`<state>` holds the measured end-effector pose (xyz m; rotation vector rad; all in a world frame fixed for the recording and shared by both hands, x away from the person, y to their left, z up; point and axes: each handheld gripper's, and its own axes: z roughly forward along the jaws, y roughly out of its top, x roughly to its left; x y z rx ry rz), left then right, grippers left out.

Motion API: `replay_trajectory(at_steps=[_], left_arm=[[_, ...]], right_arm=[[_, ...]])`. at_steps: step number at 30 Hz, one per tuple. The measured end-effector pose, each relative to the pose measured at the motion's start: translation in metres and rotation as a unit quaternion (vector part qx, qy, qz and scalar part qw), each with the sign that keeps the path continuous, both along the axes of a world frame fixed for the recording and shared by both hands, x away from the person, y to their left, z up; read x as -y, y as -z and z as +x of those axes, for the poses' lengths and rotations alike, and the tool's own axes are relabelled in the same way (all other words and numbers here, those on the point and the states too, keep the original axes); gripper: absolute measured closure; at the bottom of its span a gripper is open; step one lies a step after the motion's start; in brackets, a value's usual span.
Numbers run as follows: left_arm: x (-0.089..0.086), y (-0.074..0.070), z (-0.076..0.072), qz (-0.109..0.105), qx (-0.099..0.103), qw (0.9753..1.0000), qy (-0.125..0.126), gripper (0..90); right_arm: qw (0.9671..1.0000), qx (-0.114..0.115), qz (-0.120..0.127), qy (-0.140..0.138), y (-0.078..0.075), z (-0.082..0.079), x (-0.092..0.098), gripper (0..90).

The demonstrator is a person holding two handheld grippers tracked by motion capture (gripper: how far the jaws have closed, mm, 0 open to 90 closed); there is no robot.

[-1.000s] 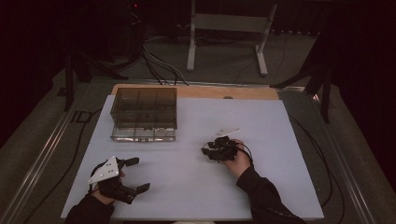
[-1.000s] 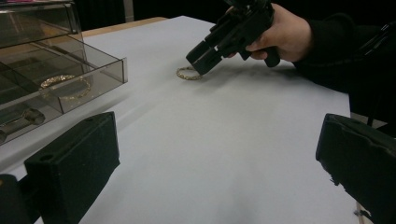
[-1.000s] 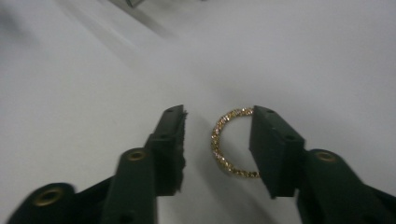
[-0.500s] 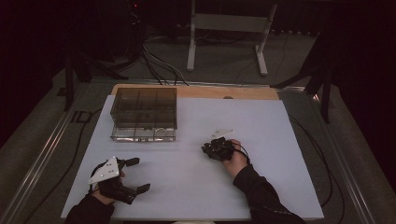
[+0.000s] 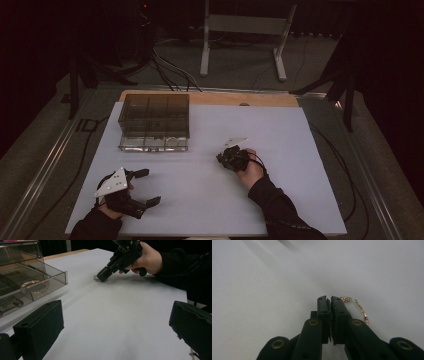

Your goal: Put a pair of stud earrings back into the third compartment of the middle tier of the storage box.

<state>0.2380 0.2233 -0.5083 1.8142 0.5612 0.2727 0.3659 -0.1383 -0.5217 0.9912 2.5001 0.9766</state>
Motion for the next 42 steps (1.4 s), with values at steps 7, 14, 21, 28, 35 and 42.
replay_trajectory(at_steps=[7,14,21,28,35,42], left_arm=[[0.001,0.0,0.0,-0.001,0.0,1.0,0.002,0.5],[0.001,0.0,0.0,0.0,0.0,1.0,0.002,0.5],[0.0,0.0,0.0,0.0,0.001,1.0,0.002,0.5],[0.0,0.0,0.0,-0.001,-0.001,1.0,0.002,0.5],[0.0,0.0,0.0,-0.001,0.001,1.0,0.002,0.5],[0.0,-0.001,0.0,-0.002,0.002,1.0,0.002,0.5]], right_arm=[[0.9998,0.008,0.018,0.008,-0.016,0.001,0.009,86.9],[0.9995,0.02,0.023,0.004,-0.032,0.002,0.01,87.0],[0.9993,0.027,0.025,-0.003,-0.047,0.003,0.006,86.9],[0.999,0.035,0.022,-0.019,-0.06,0.006,-0.007,86.9],[0.9983,0.04,0.024,-0.035,-0.071,0.011,-0.022,86.9],[0.9973,0.044,0.023,-0.054,-0.083,0.015,-0.041,86.9]])
